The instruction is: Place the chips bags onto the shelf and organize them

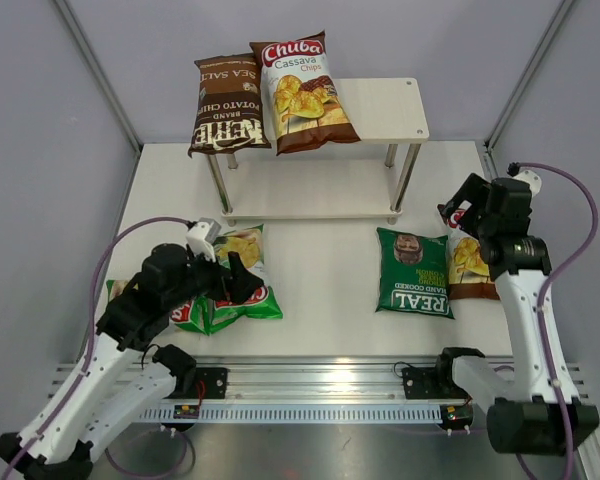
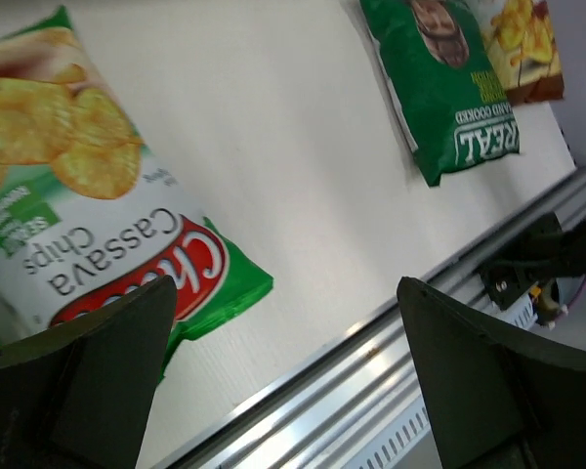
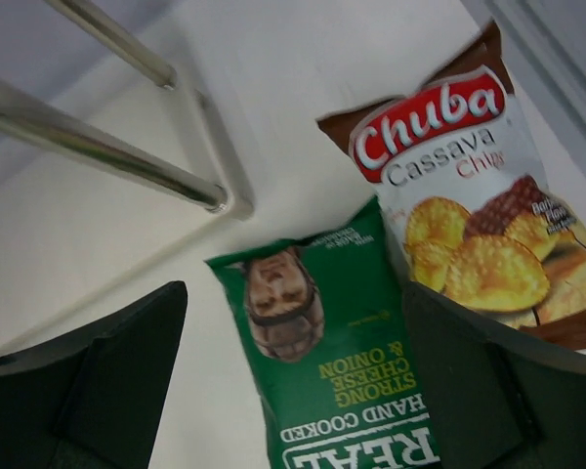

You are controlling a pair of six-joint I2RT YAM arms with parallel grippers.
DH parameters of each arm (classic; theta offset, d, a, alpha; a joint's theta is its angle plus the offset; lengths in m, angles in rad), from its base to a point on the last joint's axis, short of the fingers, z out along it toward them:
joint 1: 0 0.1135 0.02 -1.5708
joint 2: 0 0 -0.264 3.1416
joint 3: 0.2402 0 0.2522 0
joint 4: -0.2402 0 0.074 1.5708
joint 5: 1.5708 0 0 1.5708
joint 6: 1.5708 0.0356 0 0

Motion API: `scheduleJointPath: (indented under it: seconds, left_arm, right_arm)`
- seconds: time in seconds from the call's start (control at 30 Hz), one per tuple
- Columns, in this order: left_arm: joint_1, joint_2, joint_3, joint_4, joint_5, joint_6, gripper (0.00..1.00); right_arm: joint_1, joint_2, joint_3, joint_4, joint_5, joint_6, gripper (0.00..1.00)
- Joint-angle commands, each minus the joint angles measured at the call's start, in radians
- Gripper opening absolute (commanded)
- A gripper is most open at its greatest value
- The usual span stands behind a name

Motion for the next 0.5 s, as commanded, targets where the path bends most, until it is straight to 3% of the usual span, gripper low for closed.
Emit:
scheduleJointPath:
  seconds: [0.0,0.2,0.37,0.47]
  left_arm:
    - [-0.192,0.035,-0.002,0.067,-0.193,-0.067,0.99]
    - [-0.278,0.104,0.061,-0.059,-0.225,-0.062,0.99]
    - [-0.281,0.057,0.133,-0.200,-0.299,-0.003,0.99]
    - [-0.281,-0.008,0.161,-0.211,-0.270,0.031,0.99]
  right_arm:
    - [-0.106,0.123,-0.045,0.005,-0.140,-0.039,1.00]
    - [-0.198,0.436,0.135,0.068,-0.160,-0.067,0.99]
    - [-0.287,0.647,0.281,0.105,-0.226,-0.085,0.99]
    - [-0.327,0.771,0.422,0.028,-0.124,-0.141,0.99]
